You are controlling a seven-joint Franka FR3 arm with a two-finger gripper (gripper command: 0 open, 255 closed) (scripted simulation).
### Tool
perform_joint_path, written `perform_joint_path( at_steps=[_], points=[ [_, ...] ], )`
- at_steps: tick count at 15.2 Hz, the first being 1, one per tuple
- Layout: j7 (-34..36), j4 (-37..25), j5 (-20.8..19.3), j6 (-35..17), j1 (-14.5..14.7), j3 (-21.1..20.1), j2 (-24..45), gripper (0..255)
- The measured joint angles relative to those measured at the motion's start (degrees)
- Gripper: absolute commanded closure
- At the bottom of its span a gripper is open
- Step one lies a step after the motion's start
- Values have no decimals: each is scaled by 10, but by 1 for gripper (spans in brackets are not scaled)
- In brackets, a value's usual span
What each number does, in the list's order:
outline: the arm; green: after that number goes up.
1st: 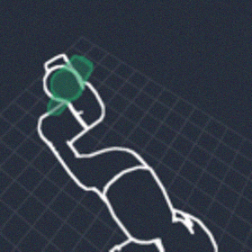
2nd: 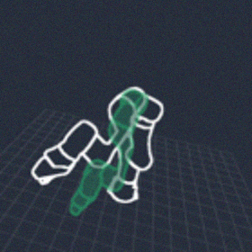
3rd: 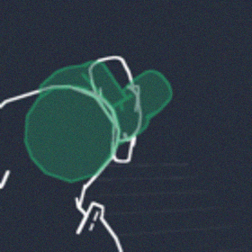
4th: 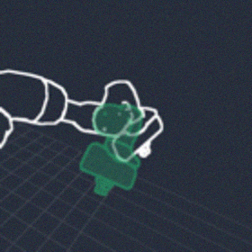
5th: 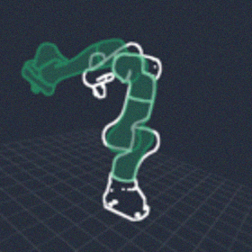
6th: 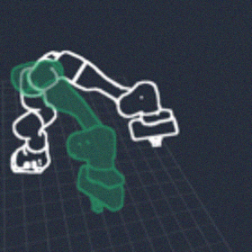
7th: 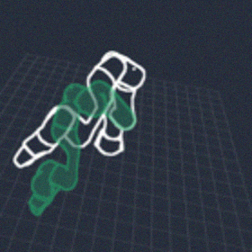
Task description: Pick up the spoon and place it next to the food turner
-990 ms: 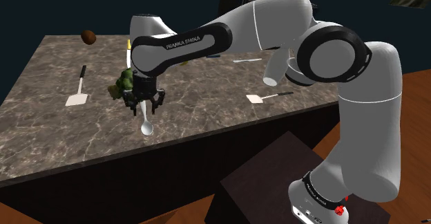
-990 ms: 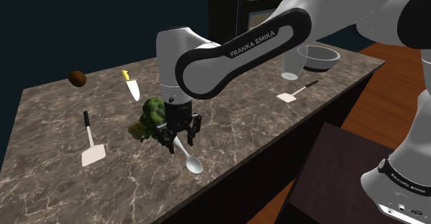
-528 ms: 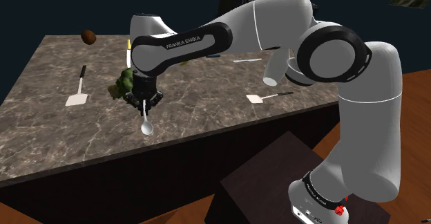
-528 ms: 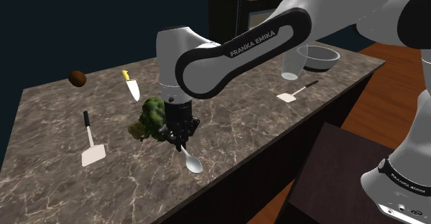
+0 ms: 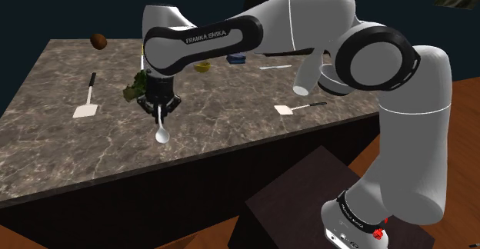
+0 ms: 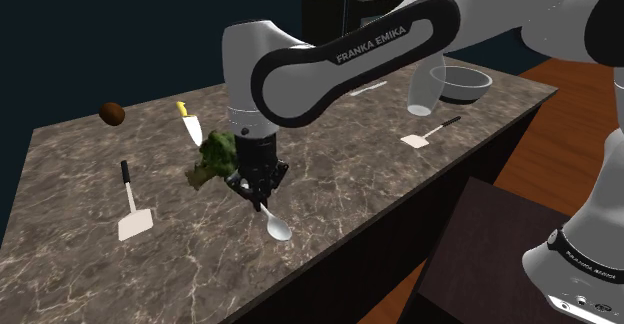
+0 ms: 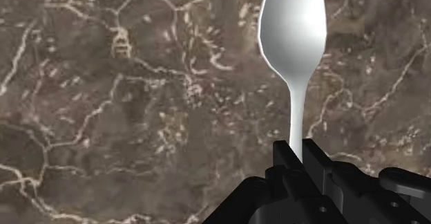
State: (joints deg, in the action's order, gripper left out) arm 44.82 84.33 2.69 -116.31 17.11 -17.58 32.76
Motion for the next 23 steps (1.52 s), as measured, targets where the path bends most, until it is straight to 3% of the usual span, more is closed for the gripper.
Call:
perform_joint_path(
  at_steps=[11,23],
  points=[
    [8,-49,3,70,-1,-3,-21,255],
    [-123,232,71,7,-105,11,-225,255]
  ],
)
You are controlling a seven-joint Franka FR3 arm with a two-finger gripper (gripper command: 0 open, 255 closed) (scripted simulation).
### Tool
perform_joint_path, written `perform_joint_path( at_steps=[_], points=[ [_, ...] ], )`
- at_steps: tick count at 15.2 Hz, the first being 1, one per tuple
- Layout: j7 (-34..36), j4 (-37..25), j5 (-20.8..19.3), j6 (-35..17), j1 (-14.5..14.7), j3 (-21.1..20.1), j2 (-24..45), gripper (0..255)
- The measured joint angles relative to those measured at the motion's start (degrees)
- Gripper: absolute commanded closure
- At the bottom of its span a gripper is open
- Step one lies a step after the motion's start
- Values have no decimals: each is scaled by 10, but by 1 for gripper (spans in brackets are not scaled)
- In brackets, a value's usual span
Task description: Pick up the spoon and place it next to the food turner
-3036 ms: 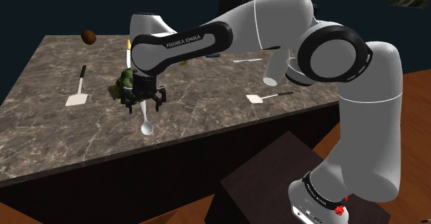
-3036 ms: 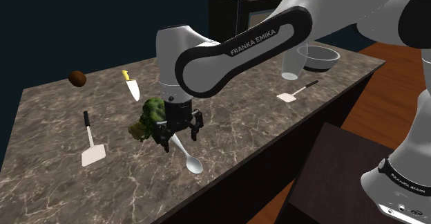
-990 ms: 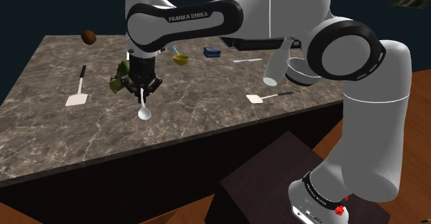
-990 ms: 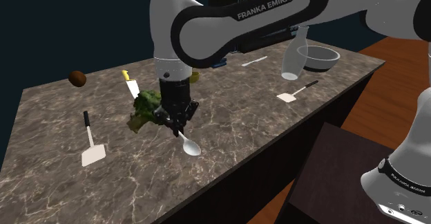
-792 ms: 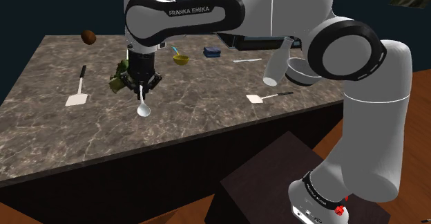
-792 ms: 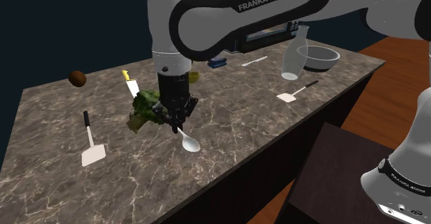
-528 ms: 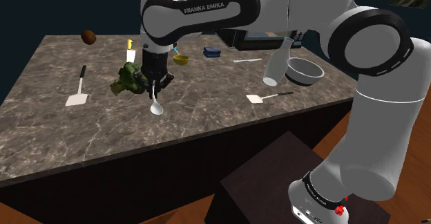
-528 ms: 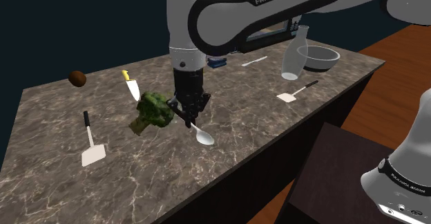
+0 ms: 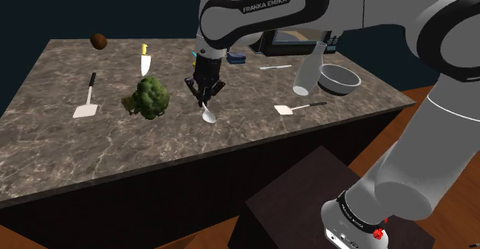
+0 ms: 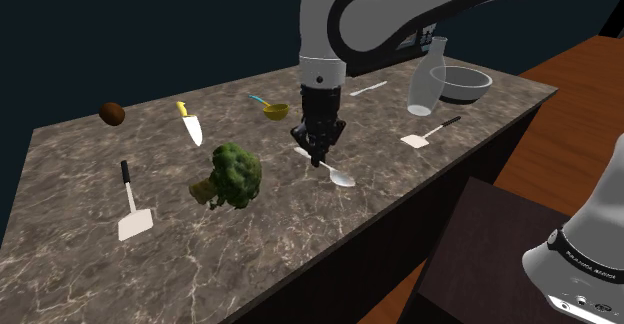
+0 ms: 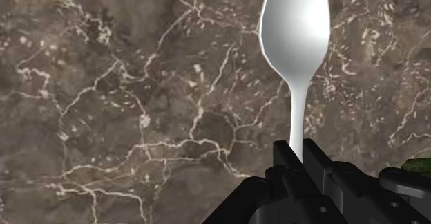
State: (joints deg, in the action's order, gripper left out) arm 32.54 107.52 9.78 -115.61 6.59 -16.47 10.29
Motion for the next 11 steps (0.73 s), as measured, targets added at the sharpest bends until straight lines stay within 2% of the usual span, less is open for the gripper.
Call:
perform_joint_path(
  at_steps=[11],
  points=[
    [-154,169,33,1,-76,62,-145,255]
  ],
)
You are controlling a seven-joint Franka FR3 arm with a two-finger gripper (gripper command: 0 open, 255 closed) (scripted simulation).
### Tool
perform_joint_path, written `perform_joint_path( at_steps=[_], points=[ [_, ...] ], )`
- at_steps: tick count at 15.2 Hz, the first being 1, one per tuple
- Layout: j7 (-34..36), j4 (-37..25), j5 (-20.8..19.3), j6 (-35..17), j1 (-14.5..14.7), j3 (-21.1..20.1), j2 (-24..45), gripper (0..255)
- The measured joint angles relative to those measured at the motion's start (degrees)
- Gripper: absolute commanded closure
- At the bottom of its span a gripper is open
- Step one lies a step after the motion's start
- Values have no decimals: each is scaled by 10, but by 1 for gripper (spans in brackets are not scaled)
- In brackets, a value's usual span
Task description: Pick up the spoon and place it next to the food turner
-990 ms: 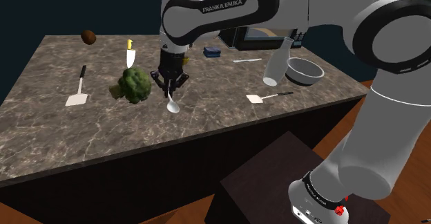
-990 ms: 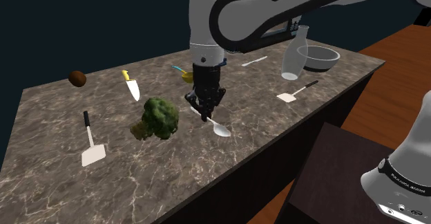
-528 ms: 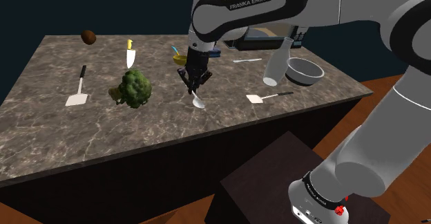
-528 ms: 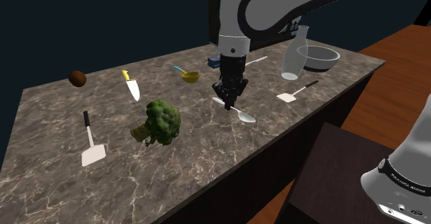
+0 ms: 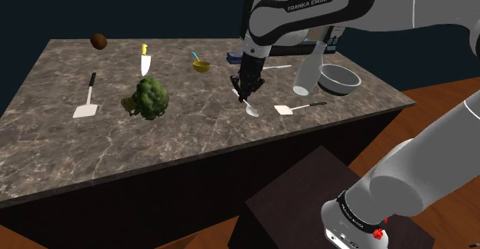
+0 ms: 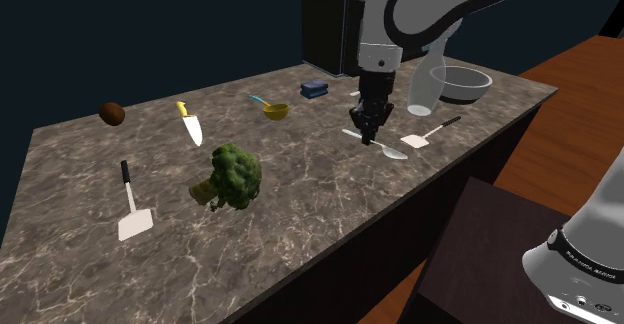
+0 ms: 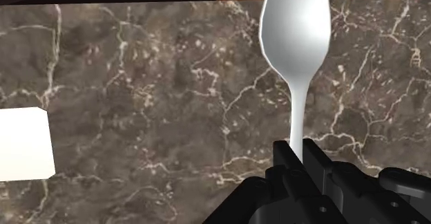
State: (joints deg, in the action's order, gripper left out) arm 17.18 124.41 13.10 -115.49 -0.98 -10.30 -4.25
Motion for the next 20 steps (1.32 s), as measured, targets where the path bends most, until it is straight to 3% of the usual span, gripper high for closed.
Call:
perform_joint_path(
  at_steps=[10,20],
  points=[
    [-130,90,-19,20,-62,78,-85,255],
    [-262,102,-68,49,-132,169,-106,255]
  ],
)
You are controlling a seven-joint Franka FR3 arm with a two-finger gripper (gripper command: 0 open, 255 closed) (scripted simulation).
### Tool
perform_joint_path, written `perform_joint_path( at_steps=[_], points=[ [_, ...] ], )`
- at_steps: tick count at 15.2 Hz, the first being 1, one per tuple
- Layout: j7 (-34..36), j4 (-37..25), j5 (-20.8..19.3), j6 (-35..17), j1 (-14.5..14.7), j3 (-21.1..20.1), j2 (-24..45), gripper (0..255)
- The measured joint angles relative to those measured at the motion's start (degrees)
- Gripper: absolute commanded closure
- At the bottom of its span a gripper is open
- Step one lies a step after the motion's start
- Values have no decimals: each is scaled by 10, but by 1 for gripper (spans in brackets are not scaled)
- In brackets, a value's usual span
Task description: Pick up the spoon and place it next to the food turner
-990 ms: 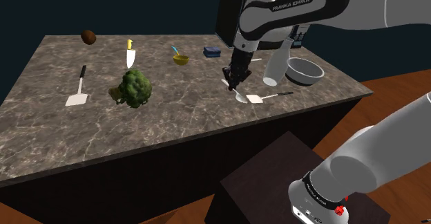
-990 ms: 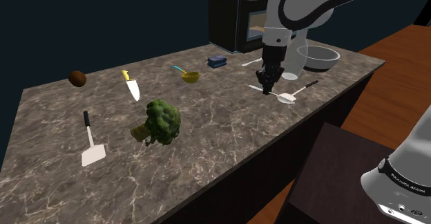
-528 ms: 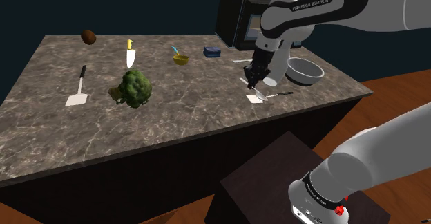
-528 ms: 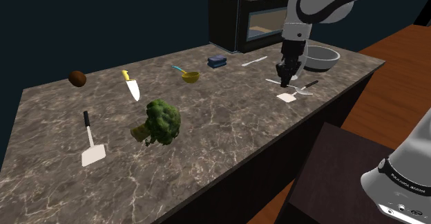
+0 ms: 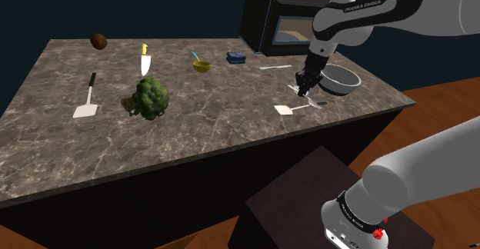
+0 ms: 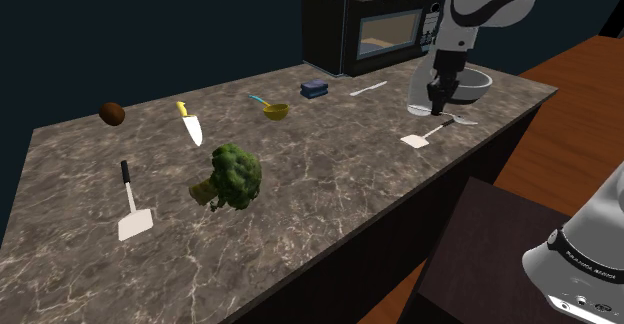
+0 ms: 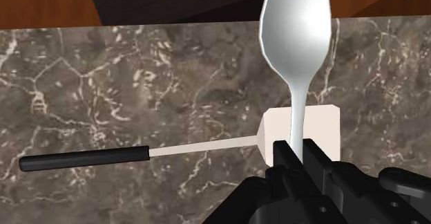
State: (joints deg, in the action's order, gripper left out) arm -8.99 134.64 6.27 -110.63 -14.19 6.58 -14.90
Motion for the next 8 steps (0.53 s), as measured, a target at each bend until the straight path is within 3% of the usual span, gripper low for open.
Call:
perform_joint_path(
  at_steps=[8],
  points=[
    [-110,-31,-38,18,-55,74,23,255]
  ],
)
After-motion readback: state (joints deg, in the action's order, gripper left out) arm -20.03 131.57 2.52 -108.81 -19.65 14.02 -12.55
